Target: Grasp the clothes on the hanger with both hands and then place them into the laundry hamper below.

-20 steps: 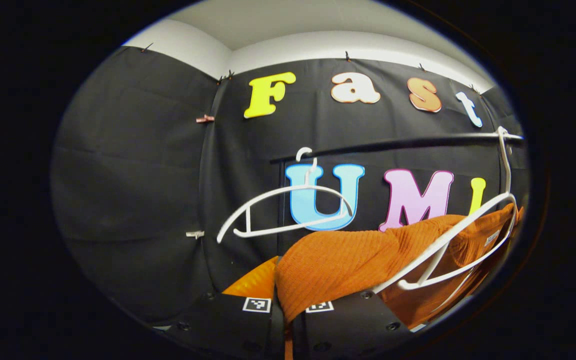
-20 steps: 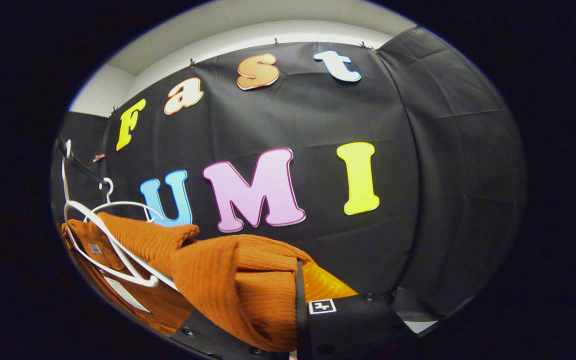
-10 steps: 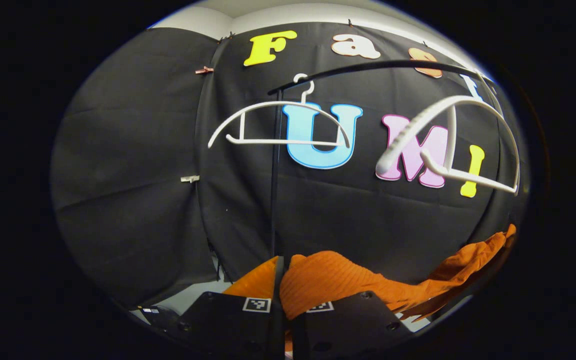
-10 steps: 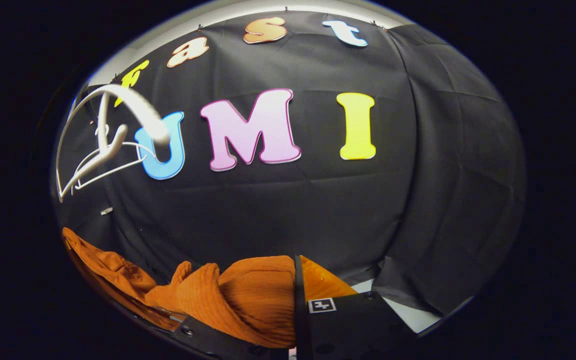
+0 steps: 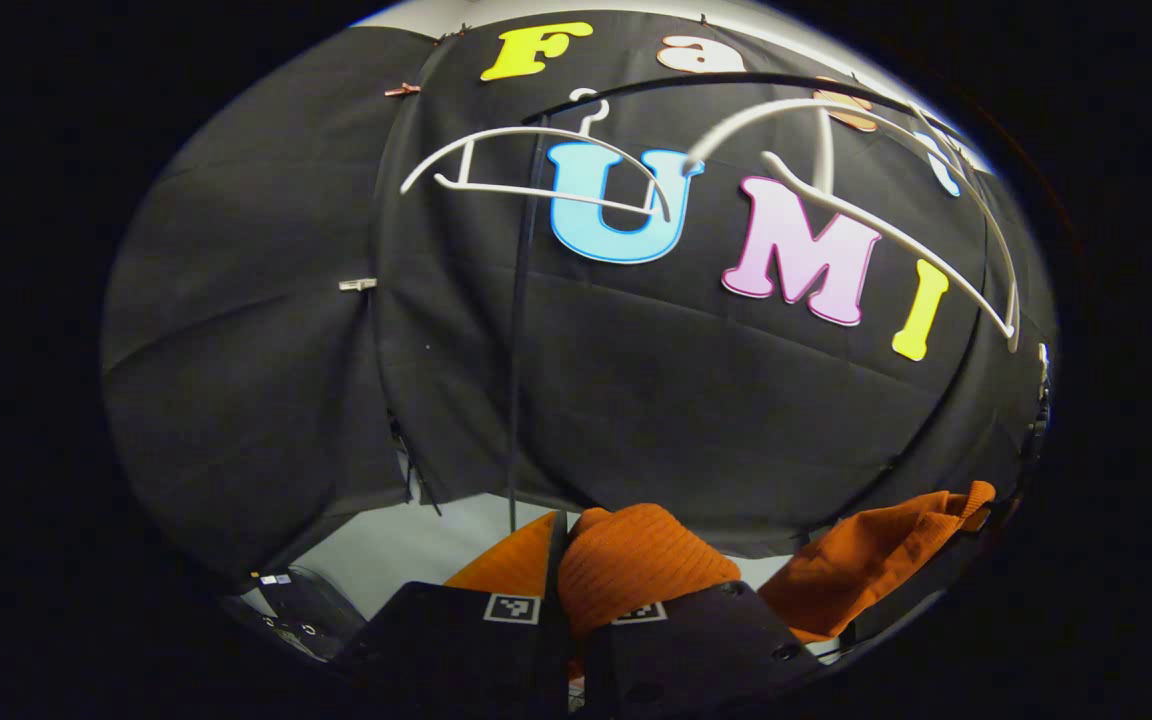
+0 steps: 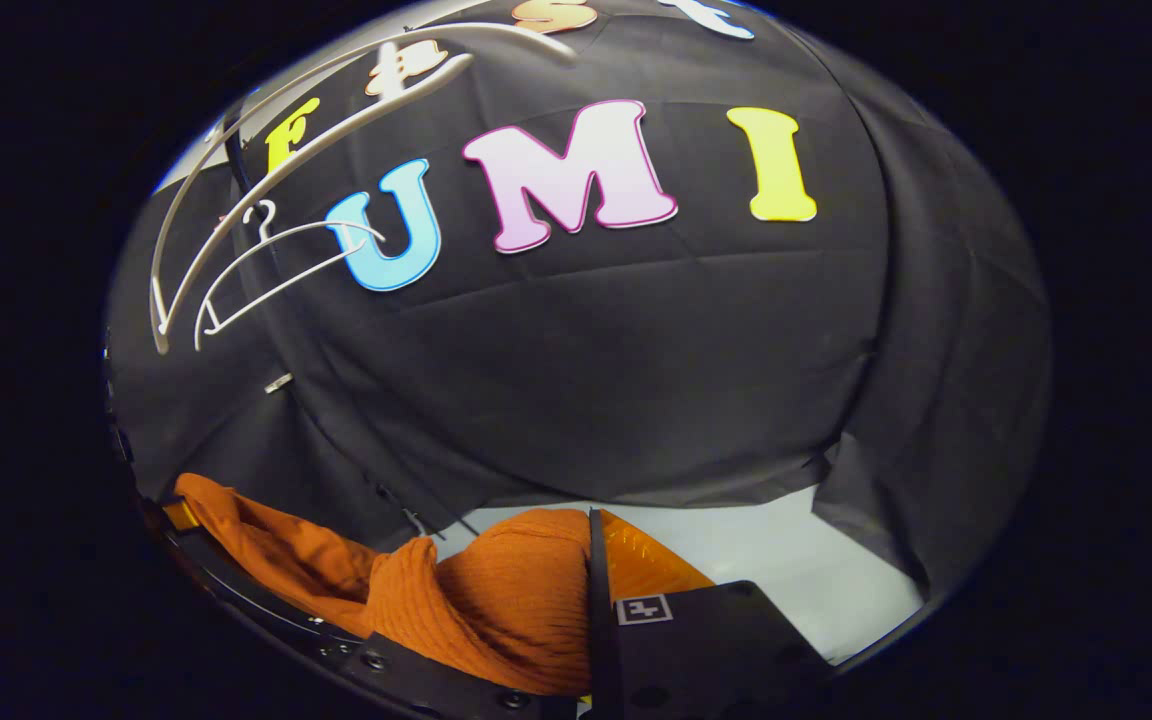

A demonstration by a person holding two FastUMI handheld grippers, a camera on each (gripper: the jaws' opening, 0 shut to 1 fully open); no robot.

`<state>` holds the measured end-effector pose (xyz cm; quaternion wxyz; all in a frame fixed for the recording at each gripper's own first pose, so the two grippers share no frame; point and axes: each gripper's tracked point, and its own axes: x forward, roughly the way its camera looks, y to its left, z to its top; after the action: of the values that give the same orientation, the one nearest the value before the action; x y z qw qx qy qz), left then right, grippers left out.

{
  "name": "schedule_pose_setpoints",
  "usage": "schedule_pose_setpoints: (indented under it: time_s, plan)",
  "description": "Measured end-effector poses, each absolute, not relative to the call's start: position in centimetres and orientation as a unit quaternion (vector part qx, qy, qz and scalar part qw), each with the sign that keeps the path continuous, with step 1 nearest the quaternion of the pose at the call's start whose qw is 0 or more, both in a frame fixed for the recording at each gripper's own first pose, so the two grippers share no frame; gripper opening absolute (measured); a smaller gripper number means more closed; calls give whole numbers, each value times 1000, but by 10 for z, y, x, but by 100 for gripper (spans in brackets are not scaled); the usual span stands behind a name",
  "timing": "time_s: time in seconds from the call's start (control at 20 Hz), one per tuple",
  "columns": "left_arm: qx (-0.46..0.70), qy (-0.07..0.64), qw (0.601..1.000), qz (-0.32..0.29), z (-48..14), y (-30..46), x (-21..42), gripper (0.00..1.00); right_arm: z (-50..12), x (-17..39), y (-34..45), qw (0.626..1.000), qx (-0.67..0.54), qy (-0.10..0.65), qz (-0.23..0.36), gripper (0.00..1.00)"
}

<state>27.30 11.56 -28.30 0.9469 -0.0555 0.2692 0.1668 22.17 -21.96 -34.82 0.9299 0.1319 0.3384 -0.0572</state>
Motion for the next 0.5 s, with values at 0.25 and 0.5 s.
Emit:
schedule_pose_setpoints:
  time_s: [0.25, 0.5]
  plan:
    - [-49, 284, 953, 90, -291, 53, 284, 12, -357, 207, -159, 915, 158, 371, 0, 14]
    - [-44, 286, 956, 45, -291, 13, 294, 13, -352, 208, -129, 911, 184, 369, 27, 15]
